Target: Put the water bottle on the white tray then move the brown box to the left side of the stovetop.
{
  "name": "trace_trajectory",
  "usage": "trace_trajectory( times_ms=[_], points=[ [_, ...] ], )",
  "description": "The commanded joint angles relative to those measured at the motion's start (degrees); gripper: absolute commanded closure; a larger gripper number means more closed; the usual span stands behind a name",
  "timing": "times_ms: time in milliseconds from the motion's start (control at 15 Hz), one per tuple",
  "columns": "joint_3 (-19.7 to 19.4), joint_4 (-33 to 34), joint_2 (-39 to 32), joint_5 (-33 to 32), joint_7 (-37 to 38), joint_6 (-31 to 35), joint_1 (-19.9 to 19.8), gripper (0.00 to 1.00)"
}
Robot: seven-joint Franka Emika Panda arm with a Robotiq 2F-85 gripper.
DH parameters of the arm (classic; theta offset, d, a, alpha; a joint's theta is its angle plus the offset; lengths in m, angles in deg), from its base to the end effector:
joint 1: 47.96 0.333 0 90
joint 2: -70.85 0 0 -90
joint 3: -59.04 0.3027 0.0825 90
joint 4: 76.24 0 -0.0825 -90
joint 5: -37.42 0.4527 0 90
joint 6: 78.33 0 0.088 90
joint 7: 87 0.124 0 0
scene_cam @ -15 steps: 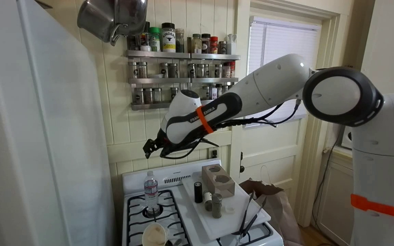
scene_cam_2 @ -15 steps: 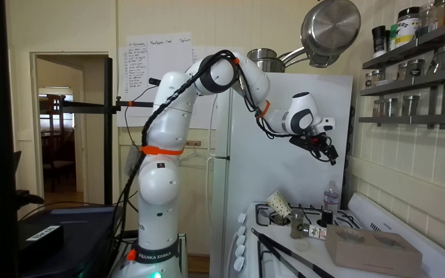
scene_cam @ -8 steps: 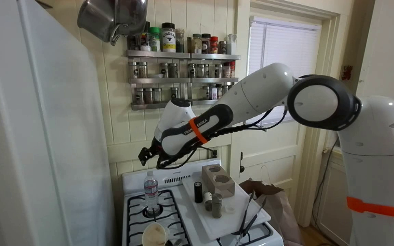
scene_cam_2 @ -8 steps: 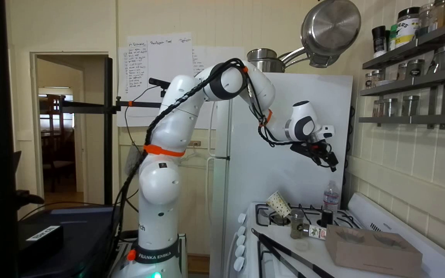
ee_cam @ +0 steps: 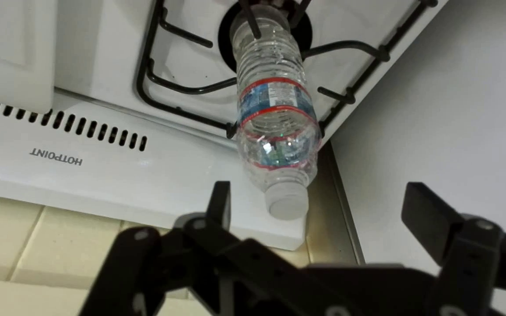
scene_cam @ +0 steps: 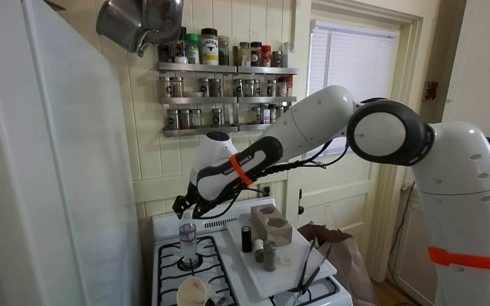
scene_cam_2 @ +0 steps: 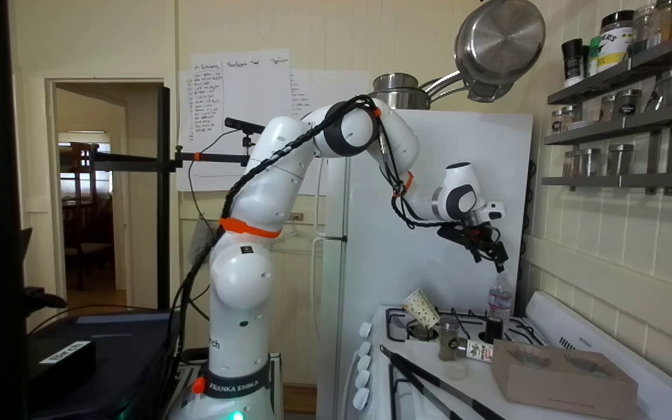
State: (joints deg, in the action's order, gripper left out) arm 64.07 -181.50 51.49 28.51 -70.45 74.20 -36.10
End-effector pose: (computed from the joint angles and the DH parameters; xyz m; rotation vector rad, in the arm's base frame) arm 0.7018 0.2126 0.3343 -2.9785 -0.1698 -0.7460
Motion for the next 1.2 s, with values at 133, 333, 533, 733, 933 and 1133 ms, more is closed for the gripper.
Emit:
trace_trajectory(
  times_ms=[133,333,533,733,933,1133],
  points=[
    [-3.0,5.1,-5.4,-0.5,2.7,-0.2,2.2,0.03],
    [-3.4,8.2,-8.1,0.3,3.4,0.7,2.6,0.1],
    [-4.0,11.2,-10.2,0.4,4.2,0.1,3.2,0.23],
    [-4.6,13.5,-11.9,0.4,4.5,0.1,3.8,0.49],
    [-5.4,15.2,-12.6,0.2,5.1,-1.0,4.5,0.73],
    [-6.9,15.0,-11.7,-0.6,6.0,-2.0,5.4,0.97]
  ],
)
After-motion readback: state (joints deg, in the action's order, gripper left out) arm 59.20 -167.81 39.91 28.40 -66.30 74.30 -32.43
